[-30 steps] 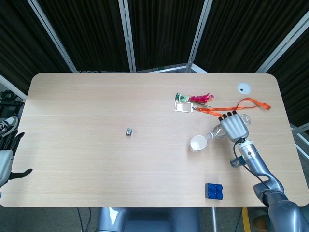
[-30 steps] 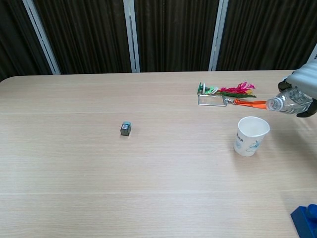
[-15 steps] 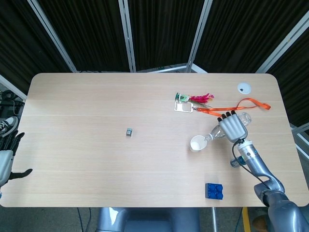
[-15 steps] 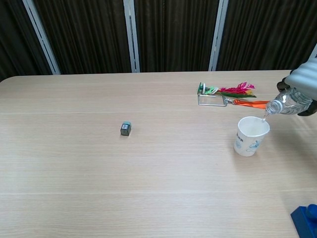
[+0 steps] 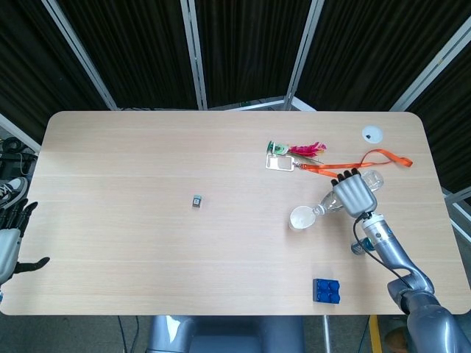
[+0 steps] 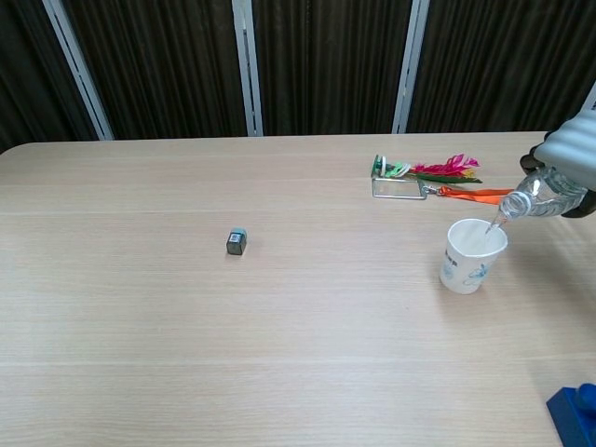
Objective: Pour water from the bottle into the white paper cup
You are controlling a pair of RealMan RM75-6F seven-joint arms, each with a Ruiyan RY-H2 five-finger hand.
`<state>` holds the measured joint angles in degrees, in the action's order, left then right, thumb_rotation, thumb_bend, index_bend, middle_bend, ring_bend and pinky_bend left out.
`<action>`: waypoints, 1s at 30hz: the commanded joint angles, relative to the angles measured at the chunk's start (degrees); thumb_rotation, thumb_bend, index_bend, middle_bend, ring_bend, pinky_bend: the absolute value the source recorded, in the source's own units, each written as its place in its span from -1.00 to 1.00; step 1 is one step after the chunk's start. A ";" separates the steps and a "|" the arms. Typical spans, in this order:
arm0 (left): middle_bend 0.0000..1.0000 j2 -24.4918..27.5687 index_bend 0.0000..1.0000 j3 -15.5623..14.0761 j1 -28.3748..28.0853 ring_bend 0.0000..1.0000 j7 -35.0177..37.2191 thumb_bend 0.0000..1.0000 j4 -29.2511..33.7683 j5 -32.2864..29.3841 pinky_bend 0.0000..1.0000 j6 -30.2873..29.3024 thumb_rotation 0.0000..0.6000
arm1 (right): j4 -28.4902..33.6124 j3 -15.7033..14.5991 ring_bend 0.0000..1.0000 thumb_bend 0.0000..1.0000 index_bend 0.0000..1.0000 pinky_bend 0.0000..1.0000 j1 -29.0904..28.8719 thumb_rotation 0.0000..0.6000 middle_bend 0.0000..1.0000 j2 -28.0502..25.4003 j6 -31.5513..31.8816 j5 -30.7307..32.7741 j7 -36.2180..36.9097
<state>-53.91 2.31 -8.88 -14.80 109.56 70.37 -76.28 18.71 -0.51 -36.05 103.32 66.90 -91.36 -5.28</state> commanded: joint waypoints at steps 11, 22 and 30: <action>-1.00 0.00 -1.00 -0.04 0.03 -1.00 -0.03 -1.00 0.08 0.03 -1.00 -0.12 1.00 | -0.62 0.05 0.12 -0.31 0.10 0.18 -0.14 1.00 0.23 0.08 -0.08 0.07 -0.27; -1.00 0.02 -1.00 -0.09 -0.02 -1.00 -0.09 -1.00 0.04 0.02 -1.00 -0.07 1.00 | 0.57 1.11 0.12 -0.31 0.11 0.18 -0.23 1.00 0.23 0.09 -0.97 1.32 3.63; -1.00 -0.11 -1.00 -0.12 -0.16 -1.00 -0.31 -1.00 0.01 -0.21 -1.00 0.18 1.00 | 4.63 4.02 0.12 -0.31 0.11 0.18 -0.30 1.00 0.23 -0.75 -1.84 4.29 14.21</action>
<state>-54.02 2.19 -9.04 -15.11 109.58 70.16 -76.09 21.77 2.36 -36.31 103.01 65.41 -88.22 6.22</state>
